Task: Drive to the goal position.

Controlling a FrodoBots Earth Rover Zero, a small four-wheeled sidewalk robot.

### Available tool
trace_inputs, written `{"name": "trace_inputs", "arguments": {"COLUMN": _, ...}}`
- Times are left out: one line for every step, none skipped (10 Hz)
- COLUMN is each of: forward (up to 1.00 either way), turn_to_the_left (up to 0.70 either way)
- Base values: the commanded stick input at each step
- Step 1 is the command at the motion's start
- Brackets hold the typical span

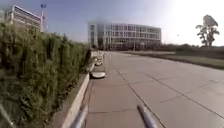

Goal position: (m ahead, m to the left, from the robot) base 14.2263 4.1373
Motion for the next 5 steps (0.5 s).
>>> {"name": "trace_inputs", "arguments": {"forward": 0.00, "turn_to_the_left": -0.45}}
{"name": "trace_inputs", "arguments": {"forward": 0.00, "turn_to_the_left": -0.45}}
{"name": "trace_inputs", "arguments": {"forward": 0.00, "turn_to_the_left": -0.45}}
{"name": "trace_inputs", "arguments": {"forward": 0.00, "turn_to_the_left": -0.45}}
{"name": "trace_inputs", "arguments": {"forward": 0.00, "turn_to_the_left": -0.45}}
